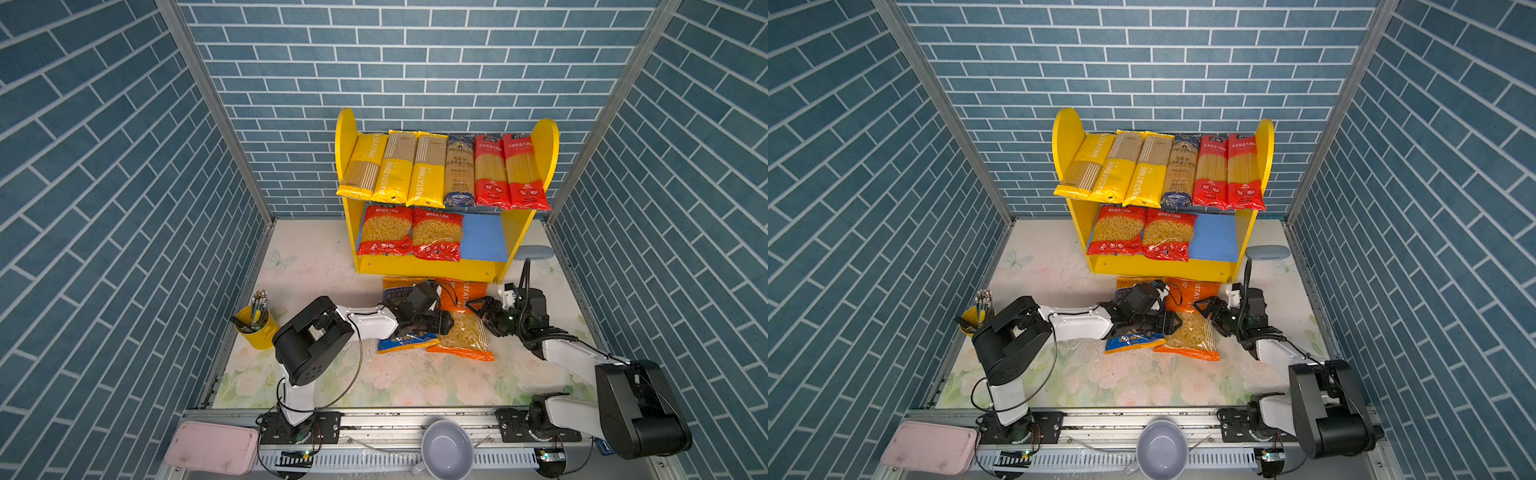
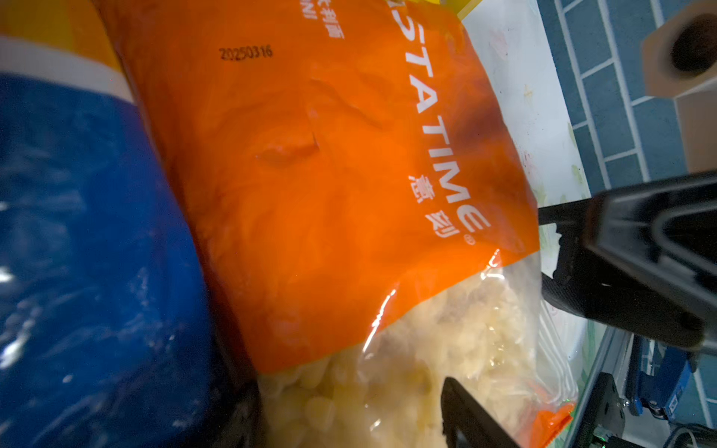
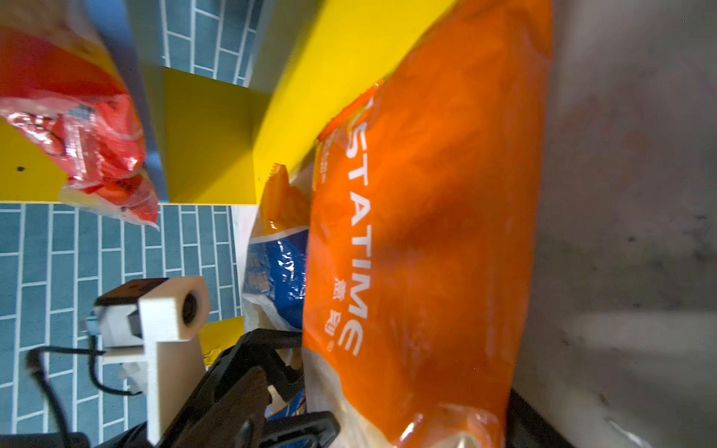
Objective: Place and organize the pasta boxes and bags onto the shelf
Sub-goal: 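Grasp the orange macaroni bag with both grippers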
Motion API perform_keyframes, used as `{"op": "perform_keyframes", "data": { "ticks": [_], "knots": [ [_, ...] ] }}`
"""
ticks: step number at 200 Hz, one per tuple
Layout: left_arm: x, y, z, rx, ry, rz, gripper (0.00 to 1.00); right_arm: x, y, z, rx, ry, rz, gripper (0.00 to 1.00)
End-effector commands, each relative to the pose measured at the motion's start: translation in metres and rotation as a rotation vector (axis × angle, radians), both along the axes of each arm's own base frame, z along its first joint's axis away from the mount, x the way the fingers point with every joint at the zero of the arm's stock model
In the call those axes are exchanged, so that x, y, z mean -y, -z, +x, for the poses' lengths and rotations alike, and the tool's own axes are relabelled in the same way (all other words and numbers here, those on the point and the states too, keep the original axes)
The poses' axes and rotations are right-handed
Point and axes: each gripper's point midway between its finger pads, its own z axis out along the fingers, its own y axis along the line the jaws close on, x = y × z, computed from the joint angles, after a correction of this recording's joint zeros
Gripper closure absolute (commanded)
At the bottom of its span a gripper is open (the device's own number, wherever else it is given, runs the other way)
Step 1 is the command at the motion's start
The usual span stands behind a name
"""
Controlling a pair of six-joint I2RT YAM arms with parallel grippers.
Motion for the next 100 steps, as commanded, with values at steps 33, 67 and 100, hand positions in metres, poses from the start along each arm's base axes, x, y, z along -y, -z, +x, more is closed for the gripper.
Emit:
{"op": "perform_keyframes", "data": {
  "ticks": [33, 67, 100],
  "knots": [
    [-0.001, 0.018, -0.009, -0.041, 0.012, 0.001, 0.28, 0.0, 0.028, -0.011, -0.054, -0.02, -0.048, 0.18],
    [-0.001, 0.019, -0.01, -0.037, 0.026, 0.007, 0.28, 0.0, 0.048, -0.018, -0.101, -0.035, -0.117, 0.23],
    [0.0, 0.01, -0.01, -0.021, 0.037, -0.009, 0.28, -0.002, 0.045, -0.014, -0.079, -0.029, -0.15, 0.49]
  ]
}}
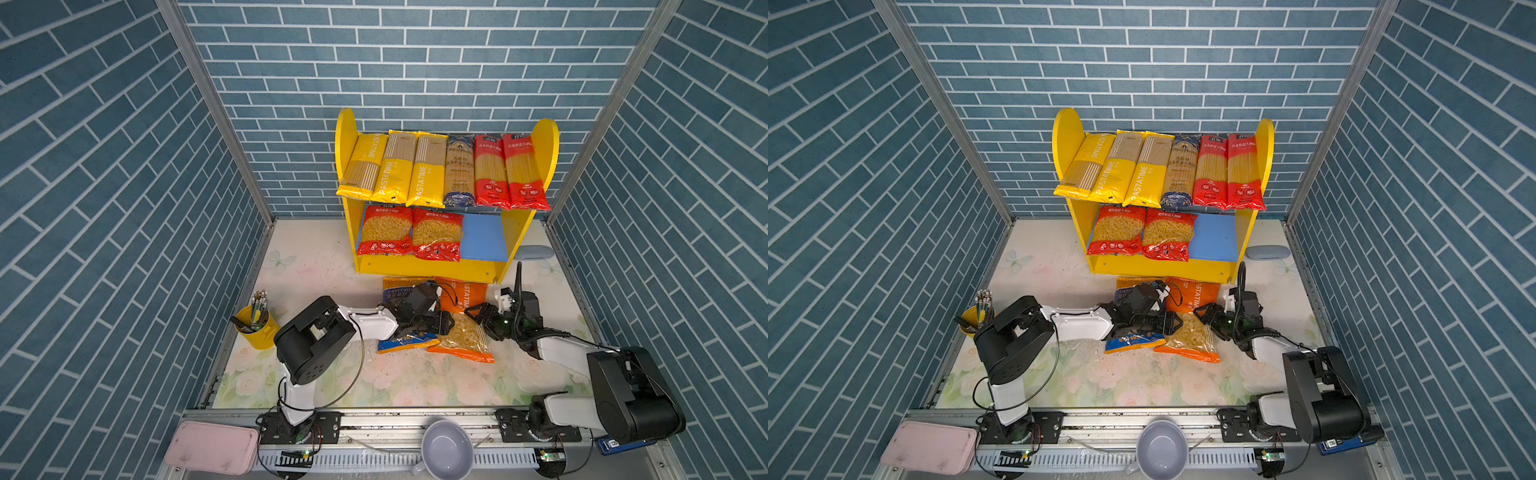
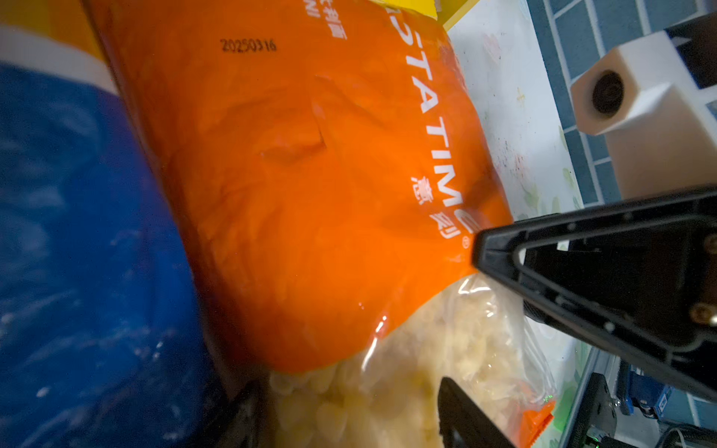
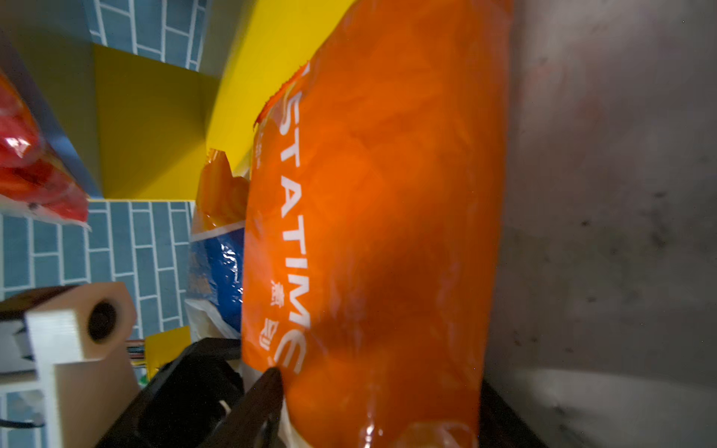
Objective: Place and organize the pasta boxes and bags onto the shelf
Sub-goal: 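Grasp the orange macaroni bag with both grippers, then lift the orange bag with both grippers toward the lower shelf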
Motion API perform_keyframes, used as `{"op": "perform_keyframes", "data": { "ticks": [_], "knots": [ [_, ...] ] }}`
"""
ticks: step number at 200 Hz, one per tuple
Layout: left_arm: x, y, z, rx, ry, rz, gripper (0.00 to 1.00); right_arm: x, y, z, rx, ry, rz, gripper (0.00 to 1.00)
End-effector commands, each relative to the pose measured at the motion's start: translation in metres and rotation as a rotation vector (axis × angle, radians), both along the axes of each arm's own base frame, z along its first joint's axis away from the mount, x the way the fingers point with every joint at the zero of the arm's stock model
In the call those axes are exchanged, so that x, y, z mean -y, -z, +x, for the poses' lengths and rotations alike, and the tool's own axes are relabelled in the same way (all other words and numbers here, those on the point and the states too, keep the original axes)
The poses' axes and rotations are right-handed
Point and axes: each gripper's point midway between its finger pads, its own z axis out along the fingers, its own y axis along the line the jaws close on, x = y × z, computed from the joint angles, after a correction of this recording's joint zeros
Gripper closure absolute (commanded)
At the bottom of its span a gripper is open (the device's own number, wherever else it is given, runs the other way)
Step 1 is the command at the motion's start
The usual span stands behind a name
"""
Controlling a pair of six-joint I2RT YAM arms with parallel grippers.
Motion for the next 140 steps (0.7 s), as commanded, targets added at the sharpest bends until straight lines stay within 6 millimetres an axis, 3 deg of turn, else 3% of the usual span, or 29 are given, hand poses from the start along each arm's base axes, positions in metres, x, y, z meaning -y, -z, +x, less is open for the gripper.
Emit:
{"op": "perform_keyframes", "data": {
  "ticks": [1, 58, 140],
  "knots": [
    [-0.002, 0.006, -0.009, -0.017, 0.036, 0.009, 0.28, -0.003, 0.007, -0.007, -0.027, -0.02, -0.033, 0.5],
    [-0.015, -0.05, -0.004, 0.079, 0.056, -0.081, 0.26, 0.007, -0.029, -0.009, 0.047, 0.009, -0.075, 0.81],
    [-0.028, -0.086, 0.001, 0.116, 0.01, -0.155, 0.23, 0.015, -0.096, -0.024, 0.044, 0.026, -0.1, 0.98]
  ]
}}
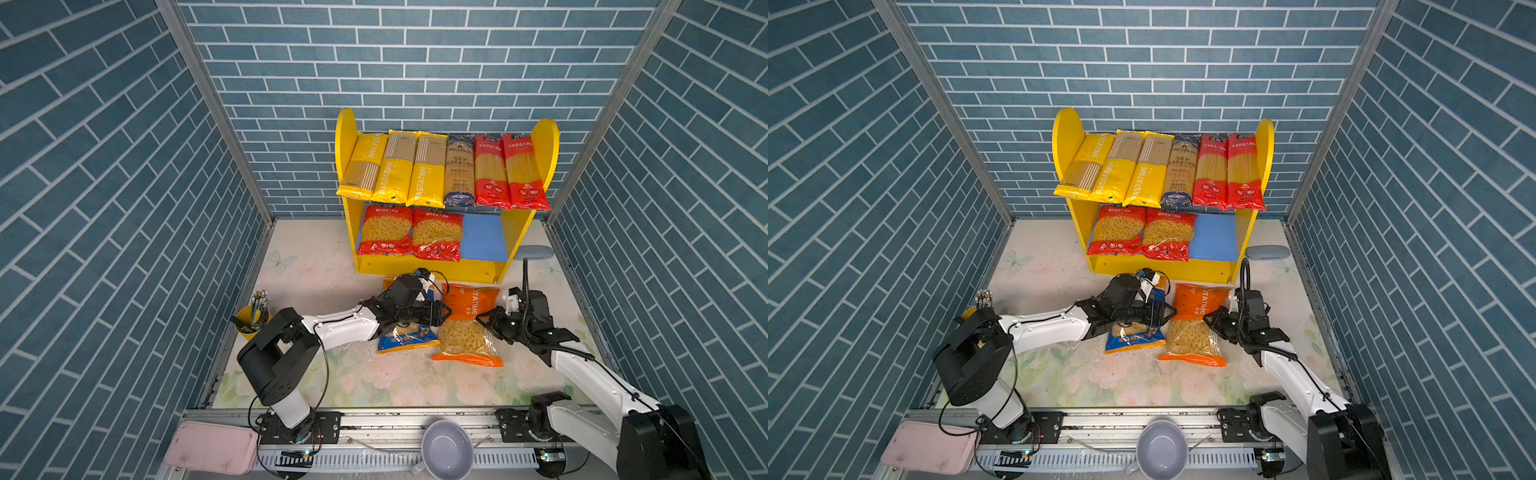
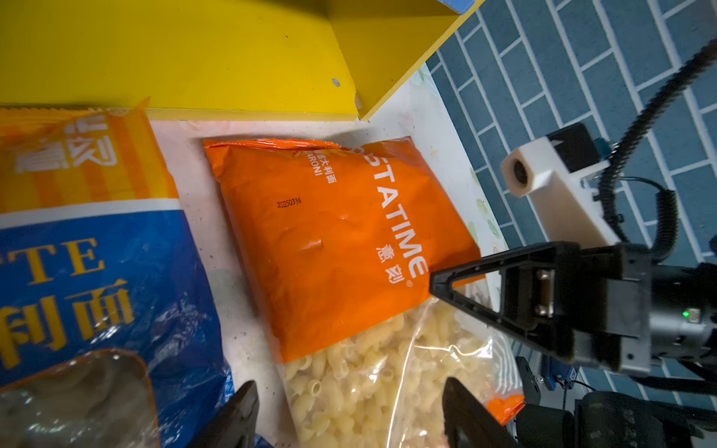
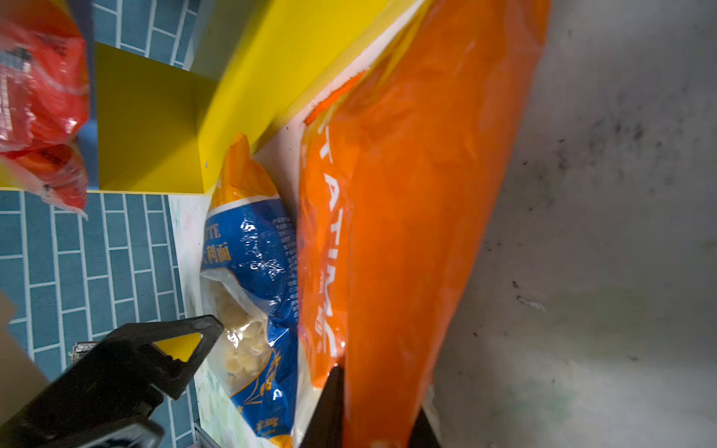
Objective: Place and organize the pasta boxes and bags onto the shelf
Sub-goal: 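Lift the orange bag with both grippers toward the lower shelf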
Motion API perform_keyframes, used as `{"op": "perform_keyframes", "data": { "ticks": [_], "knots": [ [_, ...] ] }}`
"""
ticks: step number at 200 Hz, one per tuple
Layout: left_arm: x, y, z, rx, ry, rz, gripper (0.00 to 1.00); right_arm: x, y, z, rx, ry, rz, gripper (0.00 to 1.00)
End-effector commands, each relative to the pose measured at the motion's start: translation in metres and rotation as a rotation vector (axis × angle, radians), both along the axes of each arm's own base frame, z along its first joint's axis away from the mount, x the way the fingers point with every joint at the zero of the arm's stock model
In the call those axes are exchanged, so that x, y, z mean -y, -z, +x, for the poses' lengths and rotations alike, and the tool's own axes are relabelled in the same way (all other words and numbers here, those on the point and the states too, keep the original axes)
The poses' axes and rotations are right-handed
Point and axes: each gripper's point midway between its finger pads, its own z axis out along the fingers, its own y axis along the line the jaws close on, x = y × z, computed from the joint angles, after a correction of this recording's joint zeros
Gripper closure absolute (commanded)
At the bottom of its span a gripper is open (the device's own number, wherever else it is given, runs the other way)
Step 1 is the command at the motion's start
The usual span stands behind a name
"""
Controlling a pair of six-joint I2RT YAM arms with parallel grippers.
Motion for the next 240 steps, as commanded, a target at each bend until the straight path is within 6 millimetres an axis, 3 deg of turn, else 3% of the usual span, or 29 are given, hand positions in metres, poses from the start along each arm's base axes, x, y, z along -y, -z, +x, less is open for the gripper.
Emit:
{"op": "perform_keyframes", "data": {
  "ticks": [1, 37, 80, 115, 152, 181, 221, 240],
  "knots": [
    [-0.005, -0.014, -0.001, 0.021, -0.005, -0.022, 0.23, -0.001, -0.045, 0.002, 0.058, -0.018, -0.01, 0.99],
    [-0.012, -0.023, -0.002, 0.048, -0.029, -0.028, 0.22, 0.005, -0.071, -0.012, 0.027, -0.047, -0.056, 1.0],
    [-0.017, -0.034, -0.001, 0.082, -0.052, -0.057, 0.2, 0.004, -0.11, -0.015, 0.083, -0.088, -0.074, 1.0],
    [-0.017, -0.045, 0.003, 0.075, -0.097, -0.134, 0.16, 0.003, -0.159, -0.007, 0.229, -0.103, -0.075, 1.0],
    [-0.015, -0.069, 0.02, -0.017, -0.161, -0.359, 0.13, -0.002, -0.214, 0.006, 0.438, -0.109, -0.043, 1.0],
    [-0.007, -0.084, 0.024, -0.032, -0.144, -0.44, 0.1, -0.002, -0.256, 0.015, 0.598, -0.112, -0.056, 1.0],
    [0.007, -0.098, 0.035, -0.037, -0.135, -0.54, 0.06, 0.003, -0.284, 0.032, 0.762, -0.081, -0.108, 1.0],
    [0.014, -0.094, 0.042, -0.051, -0.14, -0.566, 0.05, 0.003, -0.293, 0.041, 0.844, -0.058, -0.104, 1.0]
  ]
}}
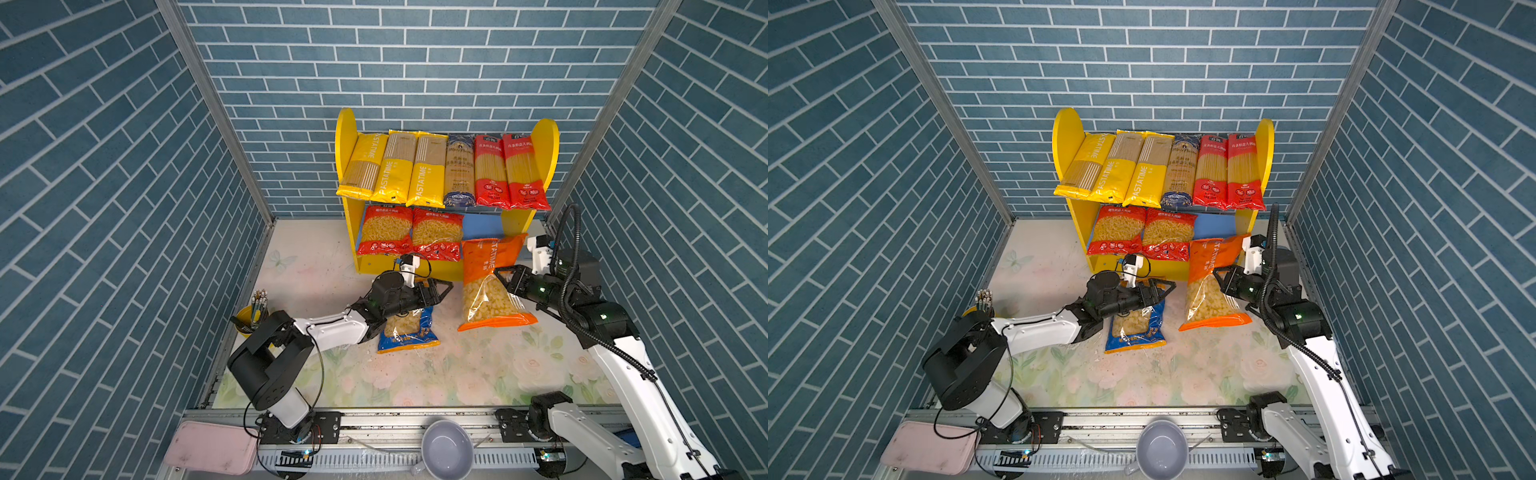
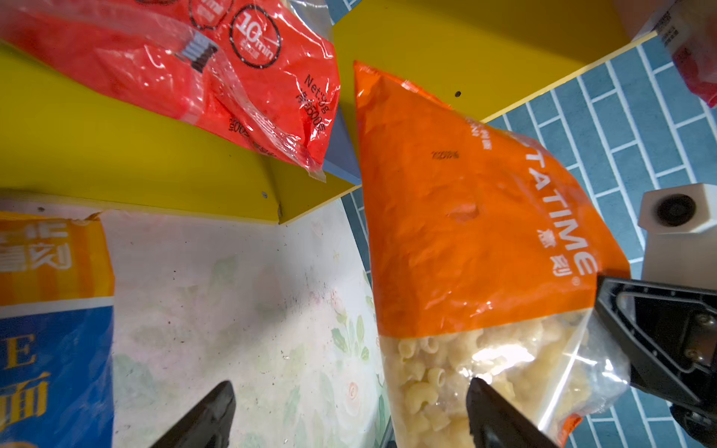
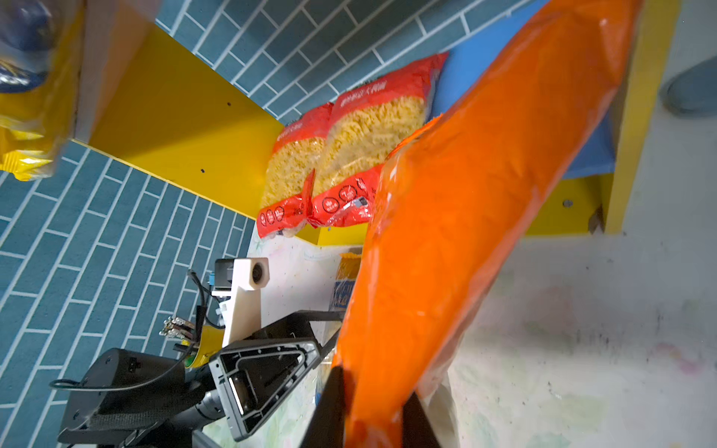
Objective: Place and organize the pasta boxes and bags onto the shelf
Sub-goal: 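Lift the orange bag with both grippers toward the lower shelf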
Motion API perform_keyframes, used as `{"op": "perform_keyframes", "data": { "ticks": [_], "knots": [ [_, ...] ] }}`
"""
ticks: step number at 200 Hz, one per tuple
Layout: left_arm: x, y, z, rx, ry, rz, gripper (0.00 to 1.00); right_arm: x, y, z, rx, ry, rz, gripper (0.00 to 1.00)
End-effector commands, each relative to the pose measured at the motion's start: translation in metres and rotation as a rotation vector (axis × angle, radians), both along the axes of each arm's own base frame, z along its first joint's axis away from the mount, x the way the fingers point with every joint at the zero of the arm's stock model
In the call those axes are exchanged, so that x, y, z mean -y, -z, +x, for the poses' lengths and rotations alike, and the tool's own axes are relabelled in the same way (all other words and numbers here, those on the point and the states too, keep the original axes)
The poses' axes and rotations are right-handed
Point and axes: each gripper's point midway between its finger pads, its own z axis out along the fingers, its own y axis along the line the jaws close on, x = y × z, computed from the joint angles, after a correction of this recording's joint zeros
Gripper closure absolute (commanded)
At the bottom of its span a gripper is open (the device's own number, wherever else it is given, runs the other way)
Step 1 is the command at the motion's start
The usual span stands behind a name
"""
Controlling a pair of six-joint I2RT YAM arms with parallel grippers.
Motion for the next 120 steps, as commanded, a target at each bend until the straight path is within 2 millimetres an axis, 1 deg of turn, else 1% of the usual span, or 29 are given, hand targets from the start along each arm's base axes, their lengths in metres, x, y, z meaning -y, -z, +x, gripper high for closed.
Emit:
{"op": "perform_keyframes", "data": {
  "ticks": [1, 17, 36, 51, 77, 92, 120],
  "knots": [
    [0.013, -0.023, 0.01, 0.025, 0.008, -0.109, 0.05, -0.002, -0.087, 0.018, 0.385, 0.0, 0.026, 1.0],
    [0.021, -0.02, 0.016, -0.006, 0.015, -0.156, 0.05, -0.002, -0.094, 0.027, 0.441, 0.008, 0.023, 1.0],
    [0.029, -0.02, 0.024, -0.016, 0.011, -0.206, 0.05, 0.0, -0.093, 0.039, 0.474, 0.032, 0.011, 1.0],
    [0.035, -0.017, 0.026, -0.007, 0.024, -0.187, 0.05, 0.003, -0.092, 0.049, 0.489, 0.049, 0.009, 1.0],
    [0.037, -0.008, 0.033, 0.01, 0.013, -0.14, 0.05, 0.002, -0.087, 0.065, 0.502, 0.066, 0.011, 1.0],
    [0.039, -0.013, 0.036, 0.016, 0.009, -0.168, 0.05, 0.003, -0.081, 0.073, 0.506, 0.078, 0.014, 1.0],
    [0.036, -0.011, 0.042, 0.019, -0.018, -0.186, 0.05, 0.005, -0.073, 0.083, 0.5, 0.095, 0.034, 1.0]
  ]
}}
